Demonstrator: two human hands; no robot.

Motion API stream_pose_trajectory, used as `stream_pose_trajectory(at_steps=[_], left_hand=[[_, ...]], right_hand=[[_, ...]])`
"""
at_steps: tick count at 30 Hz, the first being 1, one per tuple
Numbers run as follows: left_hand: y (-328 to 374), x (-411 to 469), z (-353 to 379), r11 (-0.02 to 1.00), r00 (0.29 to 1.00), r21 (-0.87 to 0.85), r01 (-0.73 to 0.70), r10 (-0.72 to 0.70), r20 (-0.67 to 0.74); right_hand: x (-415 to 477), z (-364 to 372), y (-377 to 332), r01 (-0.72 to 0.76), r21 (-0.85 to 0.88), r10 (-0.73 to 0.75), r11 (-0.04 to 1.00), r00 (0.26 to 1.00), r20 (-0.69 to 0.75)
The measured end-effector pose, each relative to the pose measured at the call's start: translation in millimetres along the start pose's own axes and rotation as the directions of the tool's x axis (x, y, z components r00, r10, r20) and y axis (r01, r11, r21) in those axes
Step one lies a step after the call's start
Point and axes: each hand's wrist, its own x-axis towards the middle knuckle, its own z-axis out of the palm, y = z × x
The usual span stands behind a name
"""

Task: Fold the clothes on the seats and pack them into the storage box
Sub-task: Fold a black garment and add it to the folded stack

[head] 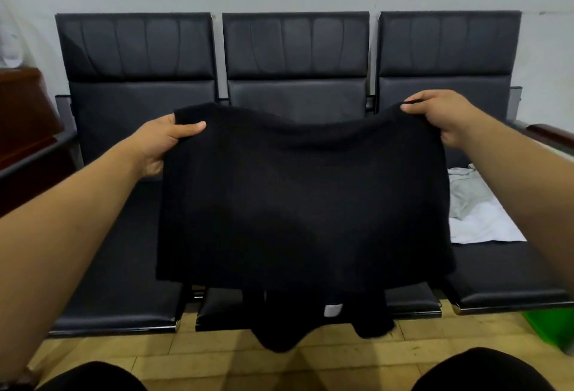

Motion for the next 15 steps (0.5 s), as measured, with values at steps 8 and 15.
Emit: stream_pose_trajectory(at_steps=[8, 15], left_hand=[[-151, 78, 1, 0.937, 0.936, -0.034, 0.347, -0.349, -0.052], [-236, 82, -4, 0.752, 0.884, 0.522, 0.403, -0.171, -0.436]], right_hand=[[80, 49, 166, -0.242, -0.322, 0.193, 0.916, 0.965, -0.175], [45, 102, 259, -0.227, -0.777, 0.147, 0.587, 0.974, -0.174]])
